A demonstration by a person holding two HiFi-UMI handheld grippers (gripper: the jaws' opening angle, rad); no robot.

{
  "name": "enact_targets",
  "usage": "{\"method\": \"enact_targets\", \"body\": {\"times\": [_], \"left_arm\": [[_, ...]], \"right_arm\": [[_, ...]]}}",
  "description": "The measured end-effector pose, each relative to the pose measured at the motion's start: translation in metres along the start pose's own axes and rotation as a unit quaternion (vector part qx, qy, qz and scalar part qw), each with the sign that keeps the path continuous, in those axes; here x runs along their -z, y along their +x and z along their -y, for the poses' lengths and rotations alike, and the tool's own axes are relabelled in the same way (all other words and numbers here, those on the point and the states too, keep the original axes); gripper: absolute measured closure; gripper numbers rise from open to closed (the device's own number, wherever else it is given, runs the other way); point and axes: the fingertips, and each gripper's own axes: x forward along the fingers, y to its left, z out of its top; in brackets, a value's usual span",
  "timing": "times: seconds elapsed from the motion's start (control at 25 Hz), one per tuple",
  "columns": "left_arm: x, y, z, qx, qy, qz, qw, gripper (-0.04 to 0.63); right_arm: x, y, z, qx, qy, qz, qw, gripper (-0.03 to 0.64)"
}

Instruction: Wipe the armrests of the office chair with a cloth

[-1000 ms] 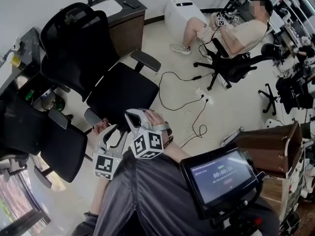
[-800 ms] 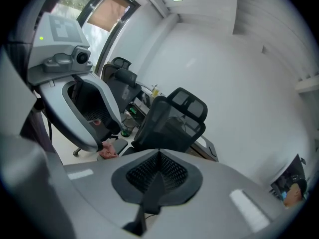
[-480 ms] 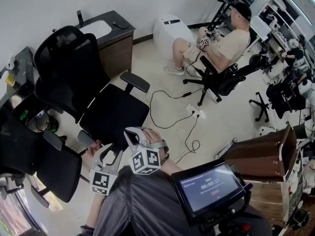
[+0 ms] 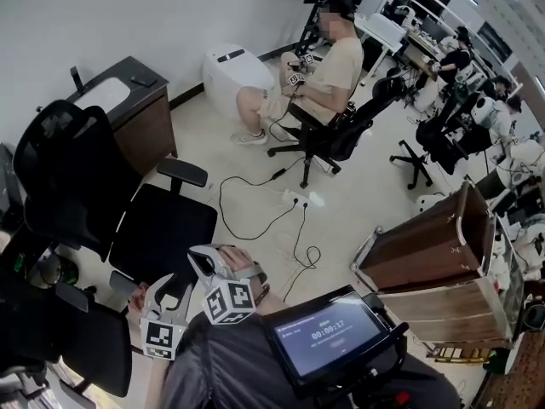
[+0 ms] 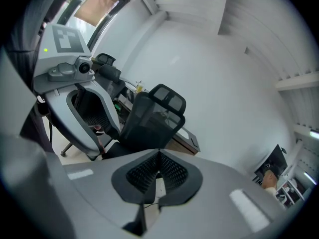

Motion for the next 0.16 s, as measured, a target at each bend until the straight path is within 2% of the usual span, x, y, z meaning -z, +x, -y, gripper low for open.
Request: {"method": "enact_targets", "body": {"times": [0.16], "left_arm": [[-0.0108, -0.0011, 0.0107, 0.007, 0.004, -0.006, 0.9999, 0.436]], "right_arm": [[0.0016, -0.0120, 0.0000, 0.002, 0.003, 0.002, 1.000, 0.617]]}}
